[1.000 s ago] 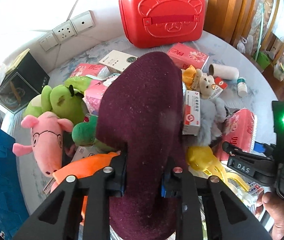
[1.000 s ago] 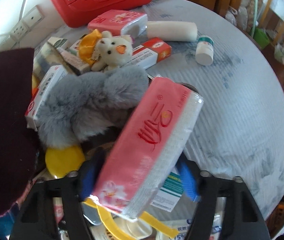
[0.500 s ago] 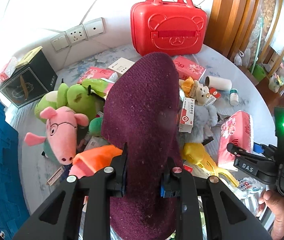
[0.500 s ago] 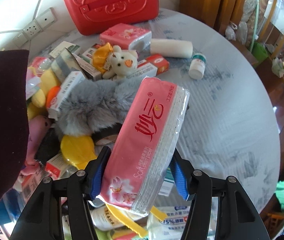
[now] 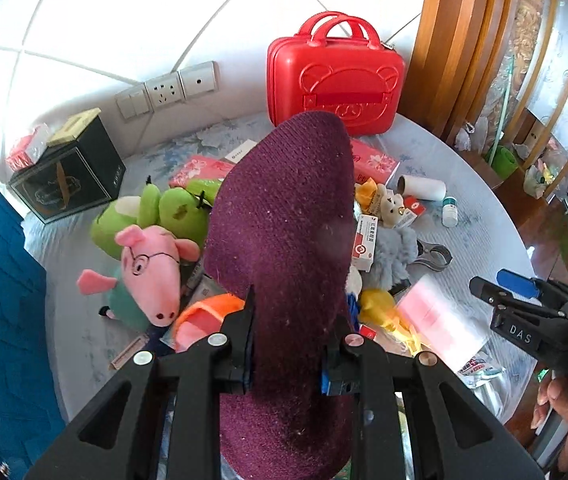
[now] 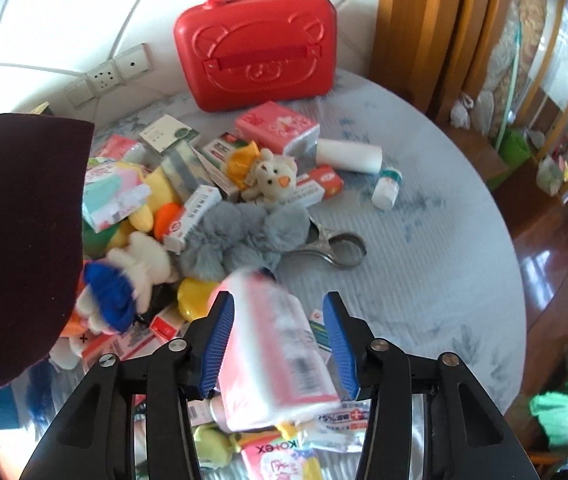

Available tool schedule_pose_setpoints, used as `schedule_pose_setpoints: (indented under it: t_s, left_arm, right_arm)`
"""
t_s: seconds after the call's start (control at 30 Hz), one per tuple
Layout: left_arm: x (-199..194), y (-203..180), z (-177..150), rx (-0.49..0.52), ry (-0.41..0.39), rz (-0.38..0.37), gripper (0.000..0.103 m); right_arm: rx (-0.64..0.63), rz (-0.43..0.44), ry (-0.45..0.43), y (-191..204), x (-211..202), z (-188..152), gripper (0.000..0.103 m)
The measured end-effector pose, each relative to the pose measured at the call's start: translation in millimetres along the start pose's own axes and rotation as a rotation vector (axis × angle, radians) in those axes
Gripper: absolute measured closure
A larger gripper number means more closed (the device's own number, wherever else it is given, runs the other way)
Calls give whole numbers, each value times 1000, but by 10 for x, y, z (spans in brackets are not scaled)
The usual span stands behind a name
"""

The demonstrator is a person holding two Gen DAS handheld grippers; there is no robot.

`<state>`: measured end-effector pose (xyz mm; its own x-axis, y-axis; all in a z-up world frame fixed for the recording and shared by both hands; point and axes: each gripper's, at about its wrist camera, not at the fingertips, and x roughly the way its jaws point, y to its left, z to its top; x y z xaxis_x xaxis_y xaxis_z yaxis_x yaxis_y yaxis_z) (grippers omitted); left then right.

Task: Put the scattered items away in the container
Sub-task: 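Carry the maroon hat and pink tissue pack with both grippers over the blue crate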

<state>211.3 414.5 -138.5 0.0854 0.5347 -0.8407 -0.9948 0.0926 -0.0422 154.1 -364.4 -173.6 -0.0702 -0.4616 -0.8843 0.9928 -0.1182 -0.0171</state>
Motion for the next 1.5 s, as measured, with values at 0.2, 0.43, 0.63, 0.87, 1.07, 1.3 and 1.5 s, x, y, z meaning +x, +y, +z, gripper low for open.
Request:
schedule_pose_setpoints:
  t_s: [0.2, 0.43, 0.63, 0.87, 1.07, 1.3, 1.5]
  left_arm:
    - [-9, 149, -52, -13, 7, -3, 81]
    - [159, 148, -117, -15, 46, -15, 81]
    - [242, 108, -117, -3, 73, -8, 81]
    - [235, 162, -110, -22, 79, 7, 81]
    - [227, 145, -82, -31, 71, 1, 81]
    - [176, 156, -104, -41, 60, -5, 81]
    - [68, 218, -133, -51, 46, -7, 81]
  right_arm:
    - [76, 14, 72, -162, 260, -116, 23]
    - [-15, 29, 191, -131, 700, -354, 3]
    - [-134, -53, 252, -64, 1176, -486, 1]
    - [-35, 69, 311, -375, 1425, -403, 0]
    - [-84, 65, 300, -356, 1341, -463, 10]
    - [-44, 68, 280, -442, 1170, -574, 13]
    - [-47, 79, 228, -427, 856, -637, 13]
